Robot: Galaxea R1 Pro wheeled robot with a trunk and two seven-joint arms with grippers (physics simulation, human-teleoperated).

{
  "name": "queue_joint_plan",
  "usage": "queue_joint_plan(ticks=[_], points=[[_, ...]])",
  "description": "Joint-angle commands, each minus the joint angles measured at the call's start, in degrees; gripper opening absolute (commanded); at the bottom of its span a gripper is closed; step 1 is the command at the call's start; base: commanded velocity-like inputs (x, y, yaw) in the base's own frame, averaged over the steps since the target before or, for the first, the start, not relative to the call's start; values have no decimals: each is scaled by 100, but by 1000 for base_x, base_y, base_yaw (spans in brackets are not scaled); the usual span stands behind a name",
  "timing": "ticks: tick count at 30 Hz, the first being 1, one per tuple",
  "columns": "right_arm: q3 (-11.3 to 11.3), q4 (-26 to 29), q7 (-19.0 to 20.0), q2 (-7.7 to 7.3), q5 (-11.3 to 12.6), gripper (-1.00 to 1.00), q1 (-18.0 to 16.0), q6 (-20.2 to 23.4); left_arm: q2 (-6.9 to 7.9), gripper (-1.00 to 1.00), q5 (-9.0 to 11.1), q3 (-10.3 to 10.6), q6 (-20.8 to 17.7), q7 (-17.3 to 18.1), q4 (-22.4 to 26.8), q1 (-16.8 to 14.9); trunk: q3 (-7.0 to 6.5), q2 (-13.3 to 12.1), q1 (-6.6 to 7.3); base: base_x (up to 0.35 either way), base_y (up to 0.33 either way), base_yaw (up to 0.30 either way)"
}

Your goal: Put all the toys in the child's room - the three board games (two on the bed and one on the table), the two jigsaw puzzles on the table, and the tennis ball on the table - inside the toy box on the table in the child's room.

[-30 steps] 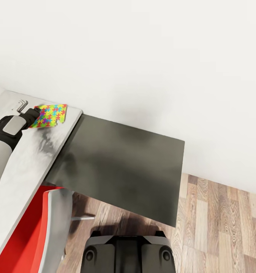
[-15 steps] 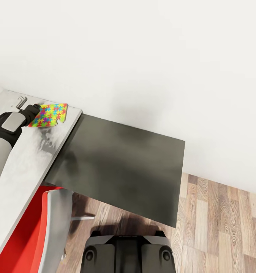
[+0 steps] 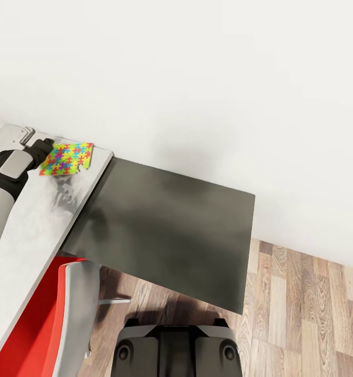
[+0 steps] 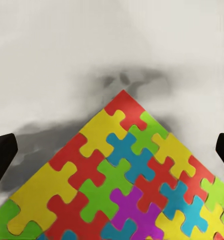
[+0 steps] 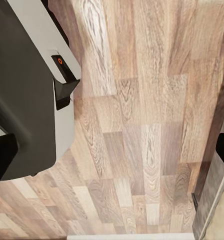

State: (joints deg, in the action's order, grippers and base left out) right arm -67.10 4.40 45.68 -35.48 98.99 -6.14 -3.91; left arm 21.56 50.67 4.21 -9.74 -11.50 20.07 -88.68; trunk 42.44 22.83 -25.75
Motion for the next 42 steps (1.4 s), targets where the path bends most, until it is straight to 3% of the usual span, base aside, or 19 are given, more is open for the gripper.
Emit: queue_joint_plan(ticks=[1,26,42], points=[[-49,8,2,-4,24,100,-1,-40,7,100,46,44,-18,-44,14,-1,7,9,-3,0,0,0],[-49,8,2,-5,24,100,-1,-40,45,100,24,40,-391,-74,510,-35,7,9,-3,0,0,0],[-49,8,5,-8,24,100,-1,-40,68,100,16,52,-475,-620,568,10,7,9,-3,0,0,0]])
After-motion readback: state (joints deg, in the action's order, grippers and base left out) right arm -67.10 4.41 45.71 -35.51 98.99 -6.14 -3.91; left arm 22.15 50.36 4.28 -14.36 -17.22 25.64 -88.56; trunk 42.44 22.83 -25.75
